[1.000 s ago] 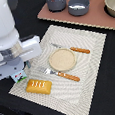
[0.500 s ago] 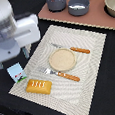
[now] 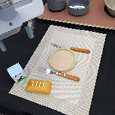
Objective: Interact with the objects in diverse but meaningful ways.
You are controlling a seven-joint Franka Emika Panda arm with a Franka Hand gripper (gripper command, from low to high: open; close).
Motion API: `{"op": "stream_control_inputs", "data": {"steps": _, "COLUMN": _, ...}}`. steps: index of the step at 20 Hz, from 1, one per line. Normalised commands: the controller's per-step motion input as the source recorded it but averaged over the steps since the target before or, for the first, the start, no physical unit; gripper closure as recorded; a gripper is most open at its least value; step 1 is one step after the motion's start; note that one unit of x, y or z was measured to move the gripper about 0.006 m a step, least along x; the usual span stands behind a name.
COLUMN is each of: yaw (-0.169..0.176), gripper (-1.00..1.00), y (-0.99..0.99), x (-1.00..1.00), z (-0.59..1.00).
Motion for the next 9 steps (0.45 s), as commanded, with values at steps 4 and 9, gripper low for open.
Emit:
{"op": "stream_control_inputs", "data": {"steps": 4, "yaw": -0.028, "gripper": -1.0, "y": 0.81, "x": 0.43, "z": 0.0}}
{"op": "stream_control_inputs", "data": {"steps": 9, "yaw": -0.023, "gripper": -1.0, "y": 0.65, "x": 0.25, "z": -0.05}}
